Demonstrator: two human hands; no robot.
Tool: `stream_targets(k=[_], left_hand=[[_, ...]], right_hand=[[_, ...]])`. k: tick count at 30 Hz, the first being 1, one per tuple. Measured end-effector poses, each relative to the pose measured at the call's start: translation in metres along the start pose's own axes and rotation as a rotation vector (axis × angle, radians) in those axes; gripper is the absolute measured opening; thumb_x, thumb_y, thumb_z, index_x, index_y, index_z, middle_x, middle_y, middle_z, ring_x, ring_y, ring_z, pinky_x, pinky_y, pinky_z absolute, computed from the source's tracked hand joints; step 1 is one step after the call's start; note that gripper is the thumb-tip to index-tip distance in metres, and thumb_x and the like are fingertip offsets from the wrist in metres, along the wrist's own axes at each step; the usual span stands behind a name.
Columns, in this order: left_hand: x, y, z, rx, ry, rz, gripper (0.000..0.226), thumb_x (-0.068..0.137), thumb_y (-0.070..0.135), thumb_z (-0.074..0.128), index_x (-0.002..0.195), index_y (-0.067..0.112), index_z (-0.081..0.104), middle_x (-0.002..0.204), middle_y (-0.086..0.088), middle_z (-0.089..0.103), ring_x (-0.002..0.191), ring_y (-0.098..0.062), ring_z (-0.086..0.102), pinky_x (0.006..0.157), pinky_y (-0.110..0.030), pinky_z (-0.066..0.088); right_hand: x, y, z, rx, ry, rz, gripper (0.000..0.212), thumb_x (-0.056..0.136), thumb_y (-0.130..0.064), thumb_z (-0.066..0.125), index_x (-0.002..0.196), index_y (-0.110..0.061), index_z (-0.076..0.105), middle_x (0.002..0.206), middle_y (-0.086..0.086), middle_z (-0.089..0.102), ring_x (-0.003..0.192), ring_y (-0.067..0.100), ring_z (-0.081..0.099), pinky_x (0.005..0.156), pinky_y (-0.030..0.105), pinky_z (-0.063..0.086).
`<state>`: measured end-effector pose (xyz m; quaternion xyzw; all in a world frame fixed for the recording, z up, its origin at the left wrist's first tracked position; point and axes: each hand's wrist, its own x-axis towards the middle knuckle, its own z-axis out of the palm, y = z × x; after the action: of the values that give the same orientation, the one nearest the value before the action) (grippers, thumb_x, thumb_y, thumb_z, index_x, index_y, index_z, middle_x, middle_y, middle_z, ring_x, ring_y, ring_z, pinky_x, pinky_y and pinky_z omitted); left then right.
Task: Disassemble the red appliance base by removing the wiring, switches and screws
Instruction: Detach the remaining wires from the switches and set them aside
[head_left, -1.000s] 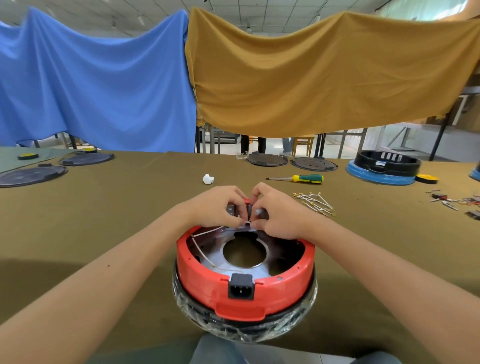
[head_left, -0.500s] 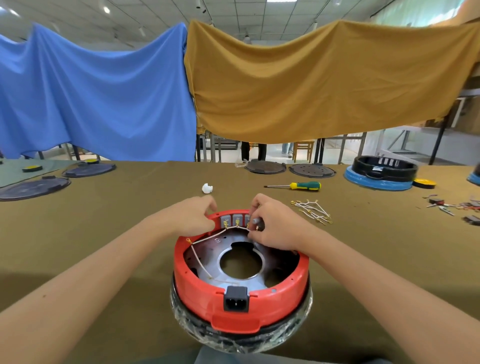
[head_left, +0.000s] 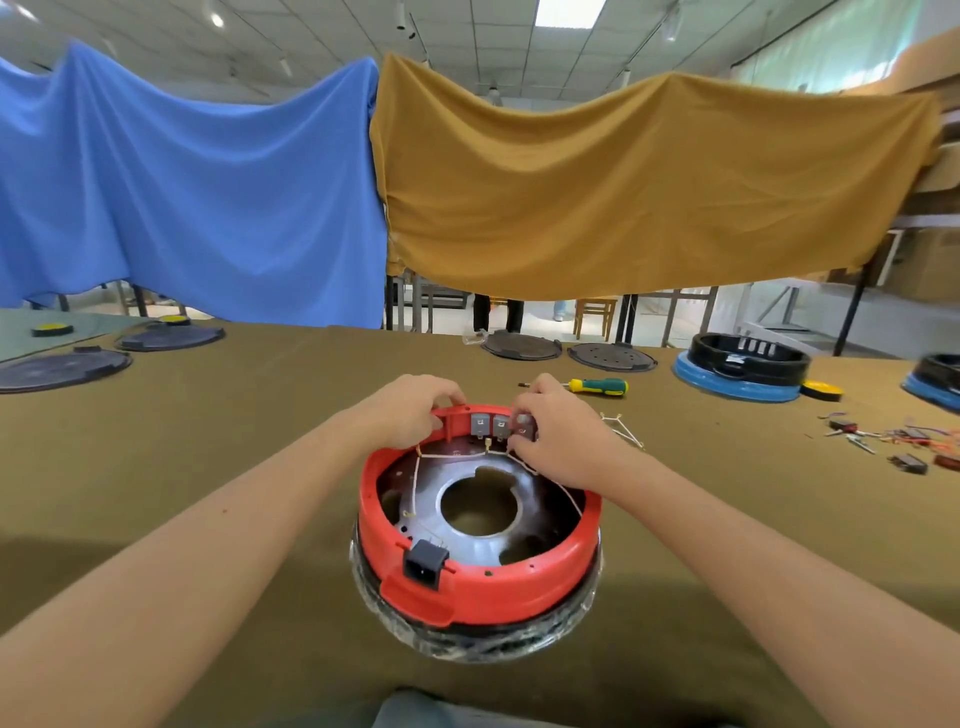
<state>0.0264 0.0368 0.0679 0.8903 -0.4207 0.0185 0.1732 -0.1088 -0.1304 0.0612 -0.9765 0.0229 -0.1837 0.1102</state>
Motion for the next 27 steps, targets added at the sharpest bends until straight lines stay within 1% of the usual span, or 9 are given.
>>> stream_targets(k=[3,6,8,11,17,18,22,25,27], left_hand=[[0.002,0.002,0.004,-0.059,-0.015,-0.042,0.035,0.093,0.01,0.061,0.125,0.025,0.056,0.107,0.003,0.062,0.108,-0.021,0.058,0.087,-0.028,0.042],[-0.008,0.003,0.002,-0.103,-0.097,-0.149,0.045,0.096,0.025,0.058,0.138,0.02,0.042,0.129,-0.003,0.059,0.113,-0.021,0.056,0.093,-0.03,0.045],[-0.024,0.005,-0.006,0.004,-0.181,-0.297,0.051,0.095,0.033,0.055,0.14,0.017,0.036,0.13,-0.005,0.056,0.109,-0.025,0.059,0.086,-0.037,0.055],[-0.049,0.01,-0.015,-0.002,-0.257,-0.481,0.035,0.09,0.026,0.048,0.123,0.013,0.043,0.107,-0.008,0.059,0.089,-0.027,0.064,0.058,-0.04,0.062],[-0.049,0.013,-0.01,-0.014,-0.17,-0.42,0.032,0.083,0.004,0.038,0.11,0.013,0.053,0.1,-0.012,0.062,0.075,-0.035,0.071,0.045,-0.034,0.056],[-0.041,0.009,-0.01,0.044,-0.141,-0.367,0.035,0.083,0.003,0.039,0.112,0.014,0.056,0.104,-0.011,0.064,0.08,-0.034,0.071,0.049,-0.034,0.055],[-0.004,-0.007,-0.007,0.14,-0.097,-0.18,0.048,0.091,0.004,0.048,0.133,0.024,0.056,0.134,-0.003,0.059,0.119,-0.026,0.056,0.099,-0.038,0.047],[0.021,-0.011,-0.001,0.062,-0.076,-0.108,0.042,0.094,0.008,0.057,0.132,0.027,0.058,0.129,-0.001,0.063,0.116,-0.022,0.058,0.101,-0.037,0.045],[0.032,-0.011,0.006,-0.031,-0.023,-0.11,0.035,0.094,0.014,0.062,0.126,0.025,0.061,0.123,-0.002,0.066,0.111,-0.021,0.06,0.099,-0.037,0.047]], right_hand=[[0.004,0.009,0.003,-0.008,-0.023,0.071,0.033,0.093,-0.027,0.062,0.124,-0.016,0.06,0.117,0.006,0.05,0.105,0.025,0.057,0.091,0.034,0.047],[0.006,0.015,0.008,-0.041,-0.051,0.094,0.027,0.094,-0.024,0.059,0.119,-0.016,0.063,0.112,0.009,0.058,0.106,0.028,0.058,0.089,0.037,0.048],[0.007,0.017,0.01,-0.04,-0.028,0.092,0.024,0.095,-0.021,0.056,0.117,-0.015,0.065,0.111,0.01,0.06,0.105,0.028,0.058,0.088,0.037,0.047],[0.008,0.018,0.01,-0.03,-0.029,0.086,0.028,0.095,-0.021,0.055,0.122,-0.016,0.063,0.115,0.011,0.061,0.108,0.028,0.057,0.091,0.038,0.047],[0.01,0.02,0.0,0.0,-0.091,0.132,0.028,0.088,-0.023,0.059,0.112,-0.011,0.068,0.105,0.01,0.069,0.099,0.029,0.064,0.084,0.042,0.054],[0.01,0.022,-0.002,0.026,-0.11,0.153,0.029,0.088,-0.027,0.06,0.111,-0.01,0.068,0.101,0.008,0.07,0.095,0.028,0.066,0.082,0.042,0.055],[0.012,0.039,-0.01,0.083,-0.084,0.23,0.031,0.091,-0.038,0.062,0.101,-0.009,0.069,0.09,0.006,0.072,0.083,0.022,0.068,0.072,0.035,0.057],[0.018,0.051,-0.009,0.101,-0.033,0.249,0.032,0.093,-0.036,0.062,0.098,-0.004,0.065,0.085,0.007,0.068,0.081,0.026,0.065,0.062,0.032,0.046],[0.022,0.057,-0.006,0.104,-0.016,0.224,0.032,0.093,-0.035,0.062,0.114,-0.009,0.062,0.095,0.002,0.058,0.086,0.021,0.058,0.061,0.026,0.04]])
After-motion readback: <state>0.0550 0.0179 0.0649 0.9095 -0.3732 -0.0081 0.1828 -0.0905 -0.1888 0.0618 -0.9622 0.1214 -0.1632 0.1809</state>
